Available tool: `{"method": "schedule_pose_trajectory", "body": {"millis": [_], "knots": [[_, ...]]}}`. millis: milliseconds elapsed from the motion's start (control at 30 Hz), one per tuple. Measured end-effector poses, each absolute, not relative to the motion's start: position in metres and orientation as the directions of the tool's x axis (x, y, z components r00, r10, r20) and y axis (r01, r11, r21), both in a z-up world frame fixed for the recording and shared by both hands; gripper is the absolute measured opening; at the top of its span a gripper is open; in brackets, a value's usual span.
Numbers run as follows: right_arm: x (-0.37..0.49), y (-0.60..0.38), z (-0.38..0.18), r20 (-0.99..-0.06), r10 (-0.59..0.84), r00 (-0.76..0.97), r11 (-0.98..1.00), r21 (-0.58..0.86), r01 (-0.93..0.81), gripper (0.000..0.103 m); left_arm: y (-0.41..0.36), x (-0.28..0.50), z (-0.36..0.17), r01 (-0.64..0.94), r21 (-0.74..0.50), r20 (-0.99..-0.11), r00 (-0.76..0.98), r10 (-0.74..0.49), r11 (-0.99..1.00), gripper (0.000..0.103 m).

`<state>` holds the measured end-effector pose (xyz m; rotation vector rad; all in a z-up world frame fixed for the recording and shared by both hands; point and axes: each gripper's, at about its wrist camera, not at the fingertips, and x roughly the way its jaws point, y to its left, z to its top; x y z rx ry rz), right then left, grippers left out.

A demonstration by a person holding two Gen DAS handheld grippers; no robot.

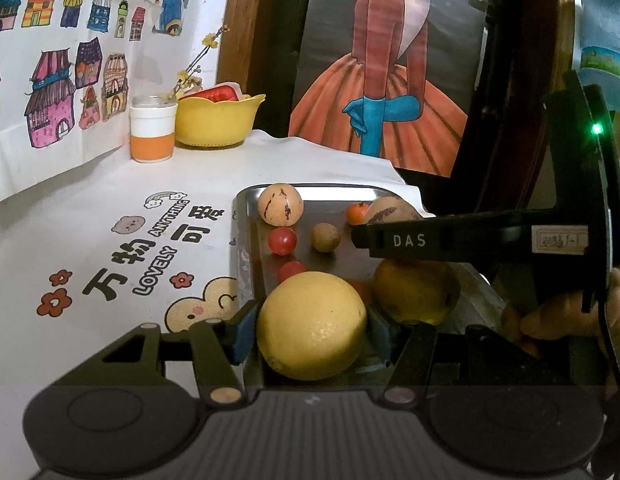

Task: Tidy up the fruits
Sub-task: 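Lower the brown fruit with the right tool while the left tool lowers the lemon onto the tray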

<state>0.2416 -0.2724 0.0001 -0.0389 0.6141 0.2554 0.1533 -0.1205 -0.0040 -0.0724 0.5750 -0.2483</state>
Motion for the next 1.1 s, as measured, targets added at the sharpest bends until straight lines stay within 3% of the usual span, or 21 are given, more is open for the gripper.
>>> {"method": "schedule_pose_trajectory", "body": {"millis": [733, 867, 1100], "knots": [[0.2427, -0.2721, -0.0015, -0.581, 0.223, 0.783, 0.968, 0.038, -0.247, 0.055, -0.12, 0.1514, -0.0043, 0.212, -0.135, -0.527, 0.812, -0.251, 0.968, 0.065], [0.2411, -0.2735, -0.0002, -0.574, 0.218, 0.789, 0.97, 0.039, -0.239, 0.056, -0.1178, 0.1503, -0.0039, 0.202, -0.147, -0.529, 0.811, -0.25, 0.968, 0.073], [0.2368, -0.2779, 0.0044, -0.556, 0.227, 0.8, 0.97, 0.06, -0.233, 0.065, -0.1129, 0.1496, -0.0011, 0.2, -0.169, -0.524, 0.811, -0.26, 0.965, 0.083]]}}
